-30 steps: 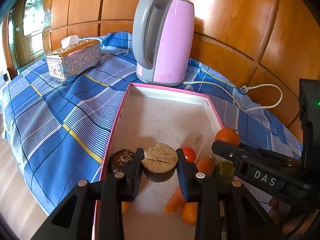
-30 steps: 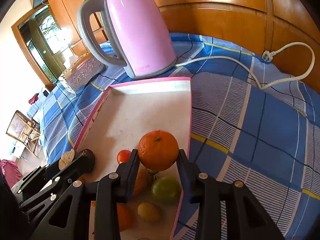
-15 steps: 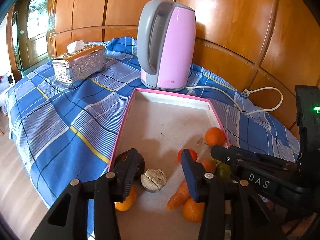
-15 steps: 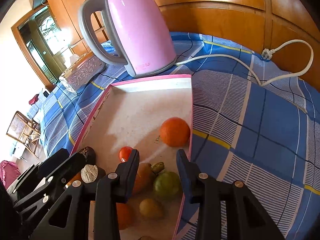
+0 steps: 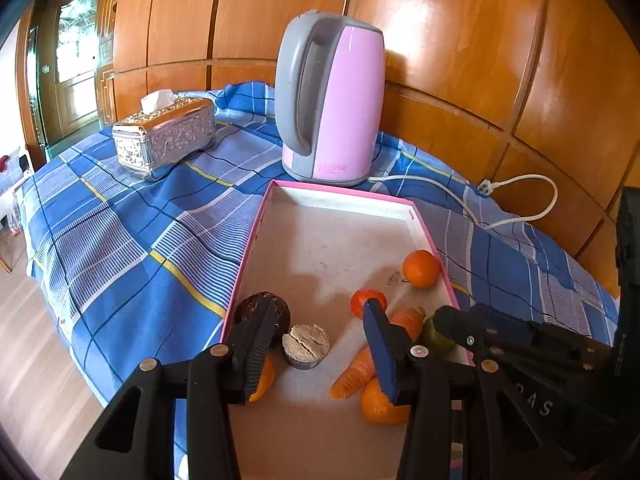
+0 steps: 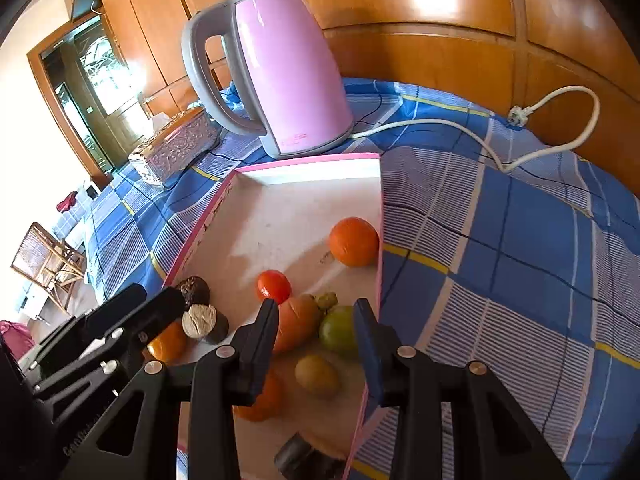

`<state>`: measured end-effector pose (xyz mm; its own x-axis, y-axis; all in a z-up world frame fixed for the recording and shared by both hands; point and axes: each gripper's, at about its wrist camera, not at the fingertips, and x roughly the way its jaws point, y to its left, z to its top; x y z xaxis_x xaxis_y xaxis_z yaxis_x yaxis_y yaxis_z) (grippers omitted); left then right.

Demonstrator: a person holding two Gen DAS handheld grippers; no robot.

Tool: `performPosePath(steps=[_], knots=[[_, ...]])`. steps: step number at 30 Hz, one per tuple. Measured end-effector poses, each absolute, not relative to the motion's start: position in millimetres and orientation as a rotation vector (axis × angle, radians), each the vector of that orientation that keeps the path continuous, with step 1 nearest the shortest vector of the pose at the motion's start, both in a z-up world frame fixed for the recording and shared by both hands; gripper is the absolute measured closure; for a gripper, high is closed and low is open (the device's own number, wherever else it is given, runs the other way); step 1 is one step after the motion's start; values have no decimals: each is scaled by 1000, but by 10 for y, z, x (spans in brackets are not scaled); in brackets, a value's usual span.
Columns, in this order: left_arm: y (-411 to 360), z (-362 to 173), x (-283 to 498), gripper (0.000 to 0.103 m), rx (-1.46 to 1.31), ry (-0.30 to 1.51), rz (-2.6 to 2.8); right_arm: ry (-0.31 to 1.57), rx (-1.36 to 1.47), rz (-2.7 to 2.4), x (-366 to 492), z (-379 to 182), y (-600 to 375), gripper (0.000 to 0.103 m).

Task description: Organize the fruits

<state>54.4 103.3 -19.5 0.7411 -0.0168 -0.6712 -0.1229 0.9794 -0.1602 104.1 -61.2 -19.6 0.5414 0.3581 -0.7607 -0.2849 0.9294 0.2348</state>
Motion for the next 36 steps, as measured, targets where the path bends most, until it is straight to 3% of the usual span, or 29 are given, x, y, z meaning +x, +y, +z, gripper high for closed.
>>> performPosePath(steps=[10,18,28,30,36], knots=[[963,-124,402,51,-182,713,59,857,40,297,714,-98,-708,64],[897,-97,220,31,-158,690,64,798,59,176,445,-60,-928,64],[877,-156,-12,14,-123,694,89,811,28,153,206,-177,-983,64],[889,-146,-50,4,-126,691,106,812,27,153,186,-184,-977,63],[860,-98,-106,0,-111,668,119,795,27,139,135,-148,-987,63]])
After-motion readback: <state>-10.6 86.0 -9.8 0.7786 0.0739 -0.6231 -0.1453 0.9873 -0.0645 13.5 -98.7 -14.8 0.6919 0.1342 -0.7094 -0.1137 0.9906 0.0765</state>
